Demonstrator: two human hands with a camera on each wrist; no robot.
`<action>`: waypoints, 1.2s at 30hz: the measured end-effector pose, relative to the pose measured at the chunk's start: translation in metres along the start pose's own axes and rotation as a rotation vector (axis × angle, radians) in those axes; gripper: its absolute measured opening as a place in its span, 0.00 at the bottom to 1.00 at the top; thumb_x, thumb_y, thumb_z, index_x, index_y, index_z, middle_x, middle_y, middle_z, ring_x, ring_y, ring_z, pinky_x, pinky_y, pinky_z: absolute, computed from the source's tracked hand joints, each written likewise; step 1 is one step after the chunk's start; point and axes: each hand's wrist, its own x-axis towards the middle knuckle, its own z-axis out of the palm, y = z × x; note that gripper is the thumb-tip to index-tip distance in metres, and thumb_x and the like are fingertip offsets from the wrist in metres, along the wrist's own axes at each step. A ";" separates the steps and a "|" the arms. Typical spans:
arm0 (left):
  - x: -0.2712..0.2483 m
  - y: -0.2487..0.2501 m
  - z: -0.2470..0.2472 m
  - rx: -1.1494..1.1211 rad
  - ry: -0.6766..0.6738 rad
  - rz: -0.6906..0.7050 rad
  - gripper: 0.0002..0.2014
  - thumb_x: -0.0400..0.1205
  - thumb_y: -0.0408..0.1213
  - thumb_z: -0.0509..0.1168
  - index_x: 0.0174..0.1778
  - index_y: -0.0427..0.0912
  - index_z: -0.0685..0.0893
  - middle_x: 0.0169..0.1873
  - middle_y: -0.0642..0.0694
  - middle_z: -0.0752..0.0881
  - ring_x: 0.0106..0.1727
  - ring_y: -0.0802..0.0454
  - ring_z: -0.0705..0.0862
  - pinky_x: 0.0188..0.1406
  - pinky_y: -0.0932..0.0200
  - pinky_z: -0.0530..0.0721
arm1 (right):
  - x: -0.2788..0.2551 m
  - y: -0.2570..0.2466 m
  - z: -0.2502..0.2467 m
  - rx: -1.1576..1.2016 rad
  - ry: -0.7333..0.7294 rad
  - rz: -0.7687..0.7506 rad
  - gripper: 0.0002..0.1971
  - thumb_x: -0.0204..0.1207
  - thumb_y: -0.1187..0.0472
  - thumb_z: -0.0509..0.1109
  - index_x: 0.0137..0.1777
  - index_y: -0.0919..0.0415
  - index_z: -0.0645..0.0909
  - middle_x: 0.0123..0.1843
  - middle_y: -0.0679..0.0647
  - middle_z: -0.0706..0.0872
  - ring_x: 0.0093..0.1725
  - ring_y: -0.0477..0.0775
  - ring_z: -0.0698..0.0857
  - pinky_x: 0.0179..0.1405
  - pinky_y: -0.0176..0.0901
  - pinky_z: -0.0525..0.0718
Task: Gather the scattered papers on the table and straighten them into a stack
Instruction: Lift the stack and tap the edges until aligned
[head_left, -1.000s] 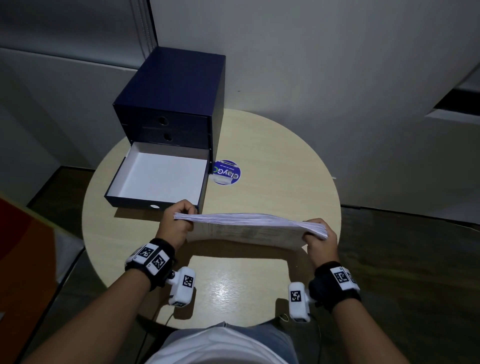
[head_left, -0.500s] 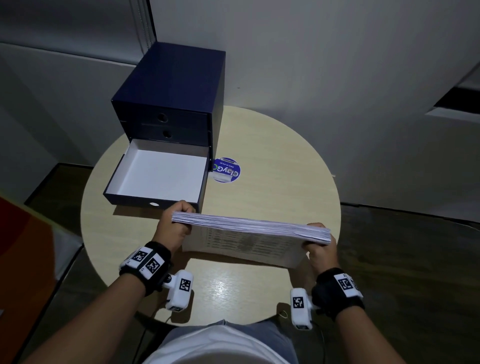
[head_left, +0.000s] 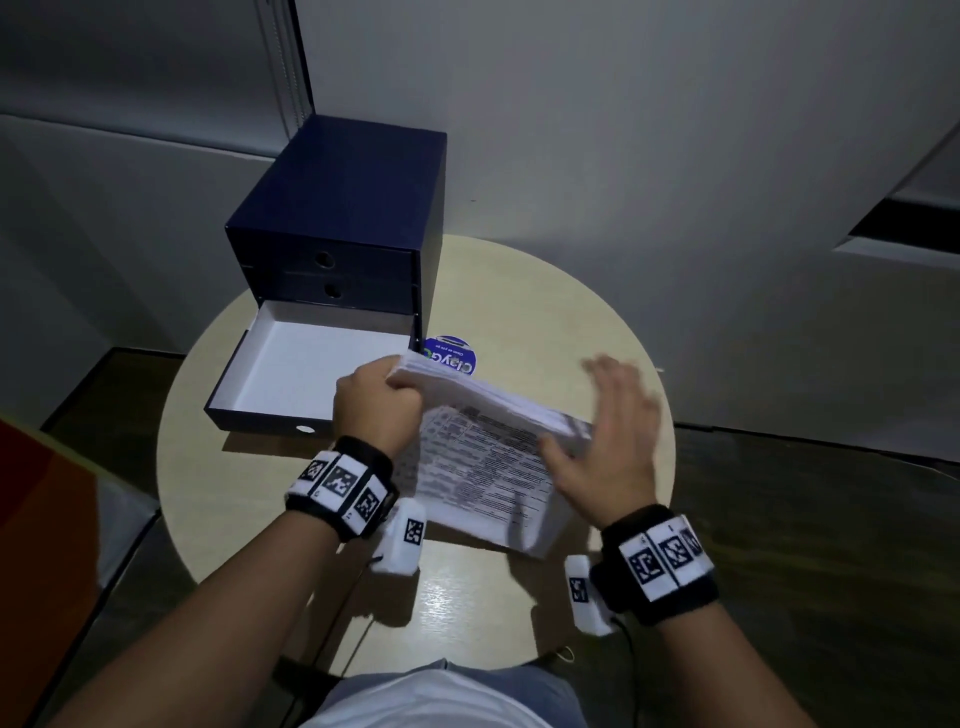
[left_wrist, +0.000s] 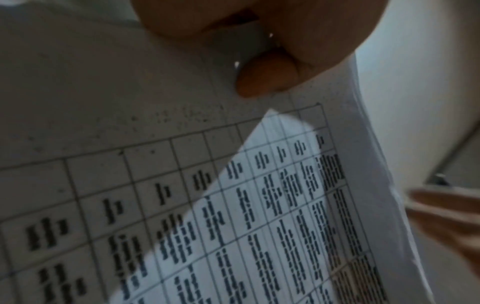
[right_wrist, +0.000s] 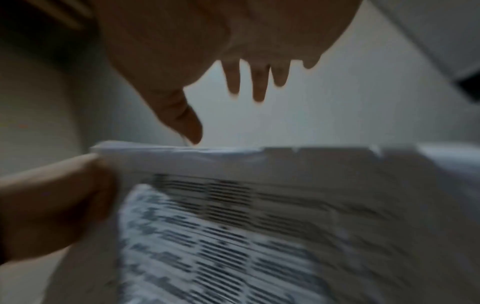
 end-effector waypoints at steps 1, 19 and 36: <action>0.001 0.011 0.000 0.044 0.002 0.061 0.12 0.70 0.29 0.55 0.32 0.46 0.83 0.30 0.47 0.85 0.34 0.45 0.81 0.30 0.60 0.74 | 0.007 -0.015 0.000 -0.072 -0.070 -0.108 0.40 0.71 0.46 0.72 0.81 0.49 0.59 0.82 0.49 0.64 0.84 0.54 0.60 0.84 0.61 0.52; 0.023 -0.011 -0.025 -0.828 -0.338 0.027 0.29 0.65 0.47 0.83 0.59 0.39 0.83 0.55 0.39 0.90 0.54 0.47 0.89 0.56 0.48 0.88 | 0.036 0.006 -0.016 0.702 0.072 0.086 0.06 0.77 0.72 0.70 0.46 0.60 0.80 0.40 0.50 0.86 0.41 0.47 0.85 0.39 0.40 0.84; -0.008 -0.002 -0.003 -0.629 -0.055 0.248 0.12 0.79 0.39 0.73 0.54 0.50 0.77 0.50 0.52 0.84 0.47 0.62 0.86 0.41 0.63 0.87 | 0.006 -0.011 0.011 0.914 0.159 0.176 0.22 0.76 0.62 0.75 0.66 0.49 0.72 0.59 0.46 0.85 0.57 0.42 0.86 0.49 0.41 0.89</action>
